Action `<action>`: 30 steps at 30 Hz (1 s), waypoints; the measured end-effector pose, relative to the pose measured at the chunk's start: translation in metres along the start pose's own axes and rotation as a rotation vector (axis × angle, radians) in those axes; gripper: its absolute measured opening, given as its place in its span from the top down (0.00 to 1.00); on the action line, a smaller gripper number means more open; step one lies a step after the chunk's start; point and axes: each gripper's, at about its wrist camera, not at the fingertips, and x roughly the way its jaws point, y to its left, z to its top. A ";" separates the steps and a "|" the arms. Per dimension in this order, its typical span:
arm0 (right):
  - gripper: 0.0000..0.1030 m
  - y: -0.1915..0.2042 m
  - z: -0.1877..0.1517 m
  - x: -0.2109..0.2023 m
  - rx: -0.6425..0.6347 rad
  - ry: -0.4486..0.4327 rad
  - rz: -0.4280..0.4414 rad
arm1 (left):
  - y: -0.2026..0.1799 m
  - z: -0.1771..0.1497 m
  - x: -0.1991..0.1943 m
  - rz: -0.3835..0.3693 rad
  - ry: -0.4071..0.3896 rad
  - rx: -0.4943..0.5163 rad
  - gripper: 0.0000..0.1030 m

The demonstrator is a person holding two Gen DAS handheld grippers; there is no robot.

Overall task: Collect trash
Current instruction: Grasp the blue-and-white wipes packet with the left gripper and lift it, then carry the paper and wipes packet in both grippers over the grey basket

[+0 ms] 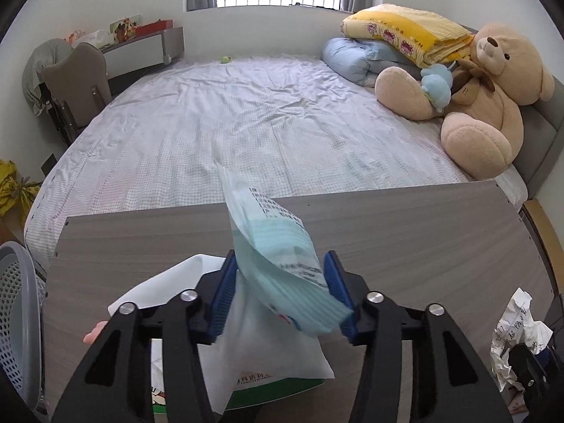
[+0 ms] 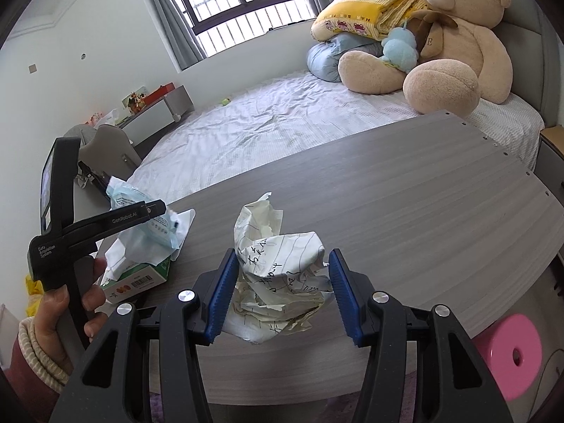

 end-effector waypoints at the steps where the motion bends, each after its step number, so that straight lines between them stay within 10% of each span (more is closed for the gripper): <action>1: 0.50 0.001 0.000 0.000 -0.001 0.000 0.001 | 0.000 0.000 -0.003 -0.004 -0.003 0.002 0.62; 30: 0.50 0.073 0.003 -0.014 -0.139 -0.010 0.056 | 0.076 -0.037 -0.073 0.005 -0.013 -0.012 0.68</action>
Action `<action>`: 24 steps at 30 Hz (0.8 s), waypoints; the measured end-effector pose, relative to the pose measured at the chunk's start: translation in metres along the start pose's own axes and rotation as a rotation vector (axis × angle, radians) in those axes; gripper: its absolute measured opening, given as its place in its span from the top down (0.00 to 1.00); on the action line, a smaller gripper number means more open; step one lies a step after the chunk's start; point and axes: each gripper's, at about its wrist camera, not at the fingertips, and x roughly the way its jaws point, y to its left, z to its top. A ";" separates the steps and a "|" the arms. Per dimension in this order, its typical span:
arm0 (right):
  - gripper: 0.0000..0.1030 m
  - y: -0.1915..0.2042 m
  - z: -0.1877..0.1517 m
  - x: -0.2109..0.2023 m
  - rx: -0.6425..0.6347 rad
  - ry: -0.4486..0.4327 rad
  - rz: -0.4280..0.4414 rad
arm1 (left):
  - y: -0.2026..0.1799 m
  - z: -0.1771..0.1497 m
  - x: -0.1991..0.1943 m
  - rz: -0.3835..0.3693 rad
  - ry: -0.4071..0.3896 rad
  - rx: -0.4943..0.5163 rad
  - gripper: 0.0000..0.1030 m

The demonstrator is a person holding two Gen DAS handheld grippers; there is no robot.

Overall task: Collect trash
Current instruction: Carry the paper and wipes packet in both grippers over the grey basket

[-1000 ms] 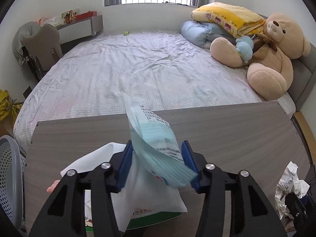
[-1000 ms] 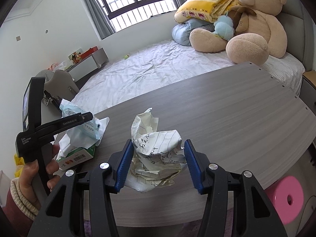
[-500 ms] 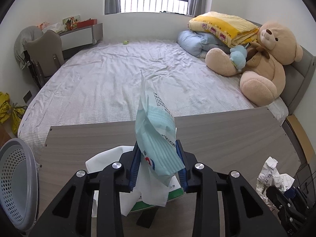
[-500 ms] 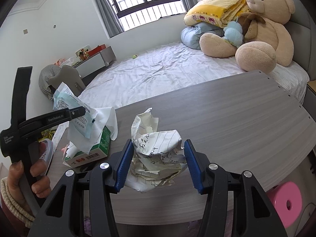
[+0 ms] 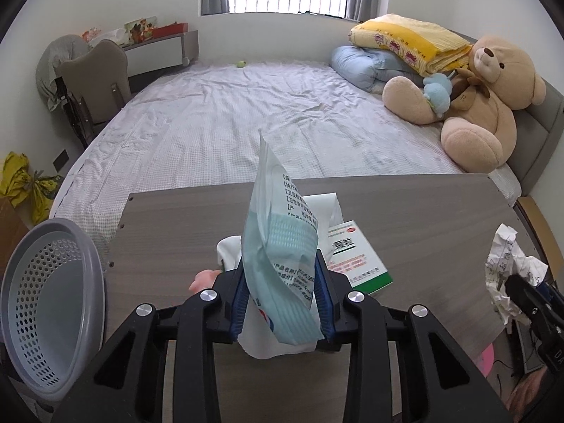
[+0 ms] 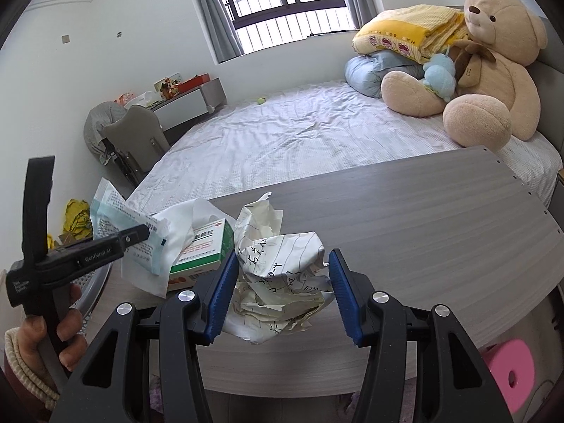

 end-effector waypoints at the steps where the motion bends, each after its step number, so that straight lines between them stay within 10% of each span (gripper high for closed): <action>1: 0.51 0.003 0.001 0.000 -0.007 0.000 0.002 | 0.006 -0.002 0.000 -0.002 0.001 -0.008 0.67; 8: 0.50 0.018 0.003 0.002 -0.035 0.001 0.007 | 0.033 -0.016 -0.006 0.059 -0.010 -0.039 0.41; 24: 0.50 0.044 0.001 0.007 -0.085 0.019 0.030 | 0.071 -0.055 -0.023 0.045 0.042 -0.091 0.42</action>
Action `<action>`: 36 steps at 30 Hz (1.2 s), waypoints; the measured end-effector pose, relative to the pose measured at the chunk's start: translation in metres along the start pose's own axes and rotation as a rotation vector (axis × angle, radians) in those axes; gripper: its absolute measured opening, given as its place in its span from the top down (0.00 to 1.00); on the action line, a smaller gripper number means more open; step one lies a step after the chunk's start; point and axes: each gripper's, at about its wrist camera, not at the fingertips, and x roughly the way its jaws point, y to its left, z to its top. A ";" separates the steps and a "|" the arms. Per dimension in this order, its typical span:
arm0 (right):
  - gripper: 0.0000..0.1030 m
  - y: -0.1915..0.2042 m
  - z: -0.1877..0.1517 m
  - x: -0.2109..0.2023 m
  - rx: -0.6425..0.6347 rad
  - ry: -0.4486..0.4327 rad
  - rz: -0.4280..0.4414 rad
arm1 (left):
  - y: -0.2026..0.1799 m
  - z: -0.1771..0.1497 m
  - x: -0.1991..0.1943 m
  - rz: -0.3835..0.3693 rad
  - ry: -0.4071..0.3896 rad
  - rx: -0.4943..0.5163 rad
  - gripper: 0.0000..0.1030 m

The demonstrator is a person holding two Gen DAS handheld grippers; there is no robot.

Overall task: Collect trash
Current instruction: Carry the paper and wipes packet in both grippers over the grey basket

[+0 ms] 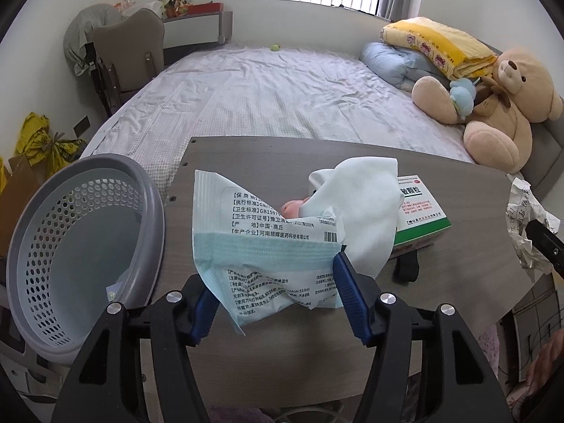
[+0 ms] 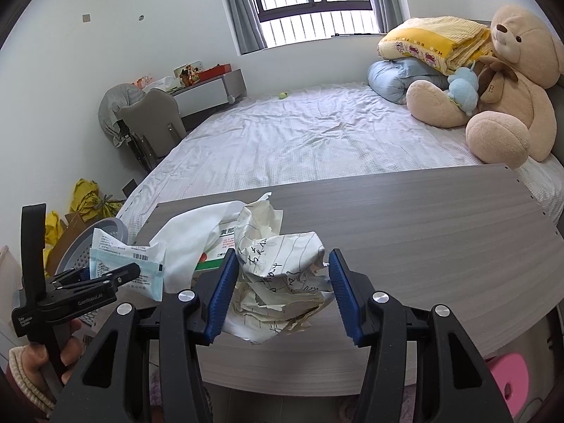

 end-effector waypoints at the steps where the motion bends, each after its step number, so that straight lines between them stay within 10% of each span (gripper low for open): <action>1: 0.50 0.002 -0.001 0.000 -0.003 0.001 0.001 | 0.002 -0.002 0.000 0.009 0.006 -0.003 0.39; 28: 0.50 0.036 -0.002 0.002 -0.067 0.011 0.036 | 0.023 -0.011 -0.047 -0.108 -0.042 -0.045 0.69; 36: 0.50 0.060 0.003 0.001 -0.109 0.001 0.064 | 0.040 -0.002 -0.065 -0.010 -0.108 -0.050 0.69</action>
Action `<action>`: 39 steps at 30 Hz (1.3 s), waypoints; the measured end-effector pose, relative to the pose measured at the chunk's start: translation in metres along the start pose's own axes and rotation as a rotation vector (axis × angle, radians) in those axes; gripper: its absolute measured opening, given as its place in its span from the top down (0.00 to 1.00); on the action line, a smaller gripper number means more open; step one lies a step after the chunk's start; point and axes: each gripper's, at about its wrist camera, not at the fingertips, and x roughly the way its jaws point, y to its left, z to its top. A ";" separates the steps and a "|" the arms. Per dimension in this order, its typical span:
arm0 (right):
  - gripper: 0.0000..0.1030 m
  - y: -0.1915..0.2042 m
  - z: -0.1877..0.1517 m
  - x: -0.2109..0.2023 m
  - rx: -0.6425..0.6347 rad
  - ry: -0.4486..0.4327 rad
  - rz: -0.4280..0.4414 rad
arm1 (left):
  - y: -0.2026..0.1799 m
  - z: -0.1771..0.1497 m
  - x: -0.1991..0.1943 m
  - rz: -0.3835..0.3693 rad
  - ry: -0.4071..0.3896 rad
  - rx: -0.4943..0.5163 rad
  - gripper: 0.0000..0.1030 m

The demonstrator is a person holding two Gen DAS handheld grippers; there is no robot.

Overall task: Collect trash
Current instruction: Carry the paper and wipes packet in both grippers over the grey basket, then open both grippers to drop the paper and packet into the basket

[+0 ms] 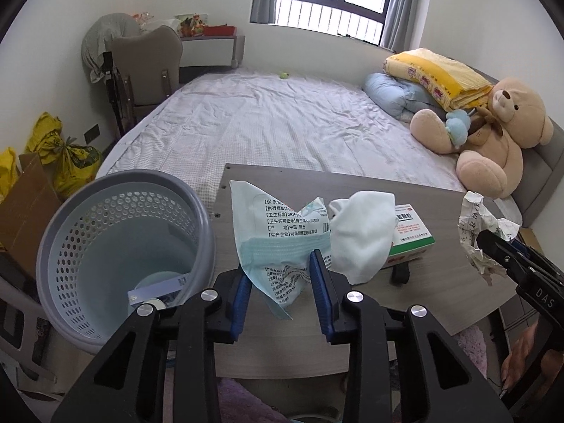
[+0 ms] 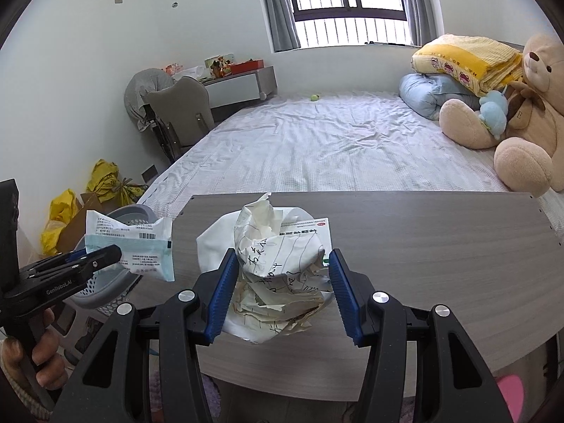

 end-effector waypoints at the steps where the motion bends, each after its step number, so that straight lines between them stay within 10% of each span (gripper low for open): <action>1: 0.50 0.005 0.002 0.002 -0.011 0.000 0.009 | 0.004 0.002 0.000 0.009 -0.002 -0.004 0.69; 23: 0.50 0.187 0.037 0.094 -0.236 0.087 0.321 | 0.150 0.008 -0.013 0.326 -0.017 -0.146 0.69; 39: 0.50 0.260 0.036 0.165 -0.317 0.212 0.434 | 0.200 -0.004 0.003 0.400 0.055 -0.243 0.67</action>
